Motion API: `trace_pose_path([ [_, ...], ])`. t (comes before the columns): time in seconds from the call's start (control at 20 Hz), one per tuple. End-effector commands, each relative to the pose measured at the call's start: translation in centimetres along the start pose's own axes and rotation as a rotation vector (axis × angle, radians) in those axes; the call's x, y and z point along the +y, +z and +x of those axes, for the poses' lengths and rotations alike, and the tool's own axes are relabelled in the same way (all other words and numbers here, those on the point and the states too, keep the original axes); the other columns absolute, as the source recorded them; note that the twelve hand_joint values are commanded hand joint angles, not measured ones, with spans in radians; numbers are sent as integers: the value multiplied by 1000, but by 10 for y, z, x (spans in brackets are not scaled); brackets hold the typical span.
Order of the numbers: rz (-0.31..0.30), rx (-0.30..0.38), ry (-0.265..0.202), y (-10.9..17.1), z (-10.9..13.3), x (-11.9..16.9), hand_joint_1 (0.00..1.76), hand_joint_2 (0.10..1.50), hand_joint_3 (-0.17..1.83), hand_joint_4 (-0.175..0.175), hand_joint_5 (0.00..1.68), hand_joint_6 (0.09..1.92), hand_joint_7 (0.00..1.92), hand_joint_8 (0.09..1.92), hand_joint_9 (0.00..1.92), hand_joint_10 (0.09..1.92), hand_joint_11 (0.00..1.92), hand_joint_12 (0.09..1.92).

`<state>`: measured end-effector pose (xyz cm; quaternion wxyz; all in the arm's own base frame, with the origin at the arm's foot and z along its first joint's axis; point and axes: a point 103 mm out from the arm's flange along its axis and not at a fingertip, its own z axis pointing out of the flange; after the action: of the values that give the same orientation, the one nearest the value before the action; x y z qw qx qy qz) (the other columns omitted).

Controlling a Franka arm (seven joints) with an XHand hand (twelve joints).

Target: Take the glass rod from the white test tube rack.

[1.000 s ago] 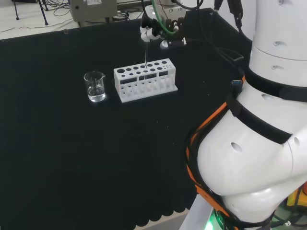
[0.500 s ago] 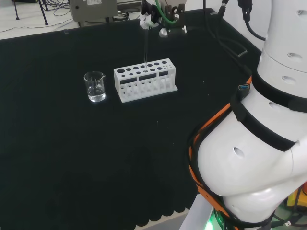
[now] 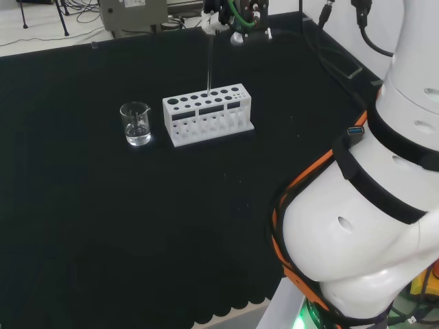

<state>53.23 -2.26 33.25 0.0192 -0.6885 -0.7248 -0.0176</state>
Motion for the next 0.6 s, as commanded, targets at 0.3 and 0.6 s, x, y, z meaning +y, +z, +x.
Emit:
trace_pose_path([
  [0.3,-33,13,-24,-20,11,-32,1212,1091,-175,-175,1219,651,1482,1100,1776,886,1773,825],
  [0.6,-45,17,-50,-21,14,-36,1212,1090,-175,-175,1222,647,1483,1100,1778,884,1776,823],
])
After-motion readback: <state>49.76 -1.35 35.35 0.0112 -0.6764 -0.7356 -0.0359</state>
